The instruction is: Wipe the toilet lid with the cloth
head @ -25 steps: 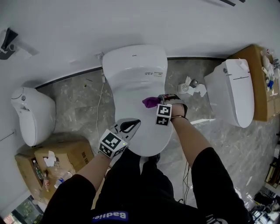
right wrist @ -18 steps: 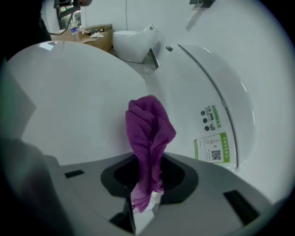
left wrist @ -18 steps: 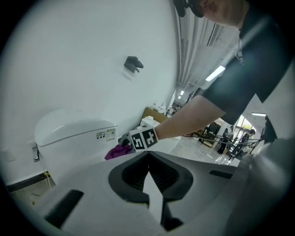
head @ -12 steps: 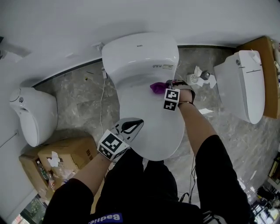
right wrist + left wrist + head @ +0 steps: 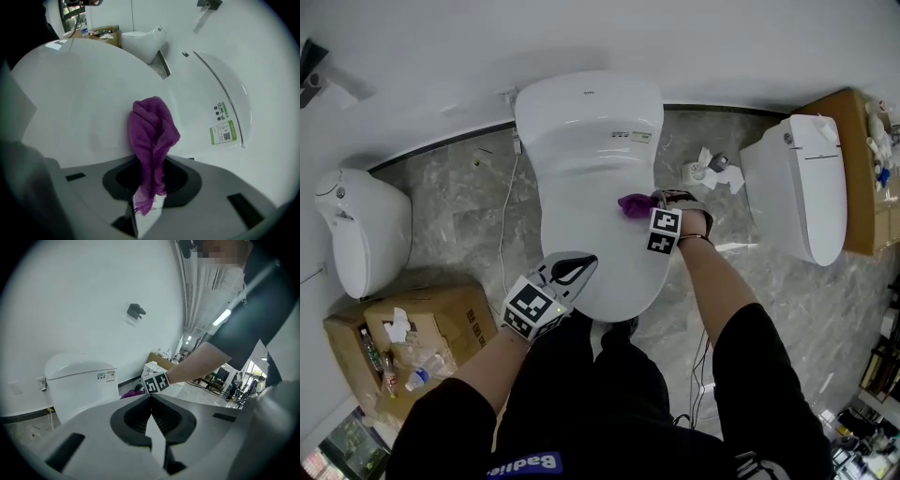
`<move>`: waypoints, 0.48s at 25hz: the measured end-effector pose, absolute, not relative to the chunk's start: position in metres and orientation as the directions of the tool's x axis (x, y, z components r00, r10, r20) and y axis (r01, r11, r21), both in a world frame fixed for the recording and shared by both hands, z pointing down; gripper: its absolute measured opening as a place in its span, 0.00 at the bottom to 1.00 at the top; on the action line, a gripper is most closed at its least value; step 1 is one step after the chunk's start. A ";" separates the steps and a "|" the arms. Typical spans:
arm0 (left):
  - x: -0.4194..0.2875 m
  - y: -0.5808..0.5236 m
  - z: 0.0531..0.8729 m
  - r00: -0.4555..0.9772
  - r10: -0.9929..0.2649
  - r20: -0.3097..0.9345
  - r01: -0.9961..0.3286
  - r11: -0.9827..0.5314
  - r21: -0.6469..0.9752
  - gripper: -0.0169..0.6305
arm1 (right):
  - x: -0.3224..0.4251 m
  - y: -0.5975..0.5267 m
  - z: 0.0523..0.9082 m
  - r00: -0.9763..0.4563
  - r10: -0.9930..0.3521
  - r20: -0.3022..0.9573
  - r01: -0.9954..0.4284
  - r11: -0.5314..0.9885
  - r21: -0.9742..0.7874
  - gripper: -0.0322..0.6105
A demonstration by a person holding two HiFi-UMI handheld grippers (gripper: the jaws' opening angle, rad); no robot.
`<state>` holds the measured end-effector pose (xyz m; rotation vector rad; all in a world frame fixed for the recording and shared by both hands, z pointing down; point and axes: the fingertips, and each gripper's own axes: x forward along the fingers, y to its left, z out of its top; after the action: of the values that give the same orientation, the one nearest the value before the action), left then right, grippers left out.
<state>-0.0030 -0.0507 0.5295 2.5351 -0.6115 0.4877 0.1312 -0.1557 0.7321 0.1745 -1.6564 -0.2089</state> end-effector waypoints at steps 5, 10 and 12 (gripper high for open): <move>0.018 -0.016 0.505 0.829 -0.373 0.417 -0.526 -0.772 0.356 0.05 | 0.147 -0.099 0.705 -0.129 -0.231 0.964 -0.022 0.973 0.230 0.20; 0.029 0.025 0.482 0.806 -0.430 0.408 -0.569 -0.754 0.329 0.05 | 0.155 -0.040 0.674 -0.160 -0.233 0.959 -0.018 0.972 0.233 0.20; 0.034 0.043 0.472 0.798 -0.449 0.402 -0.582 -0.748 0.320 0.05 | 0.159 -0.014 0.663 -0.163 -0.228 0.960 -0.003 0.973 0.231 0.20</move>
<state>0.0340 0.0432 0.4719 2.5526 -0.7727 0.4195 0.1586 -0.0141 0.6630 0.1740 -1.7261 -0.1995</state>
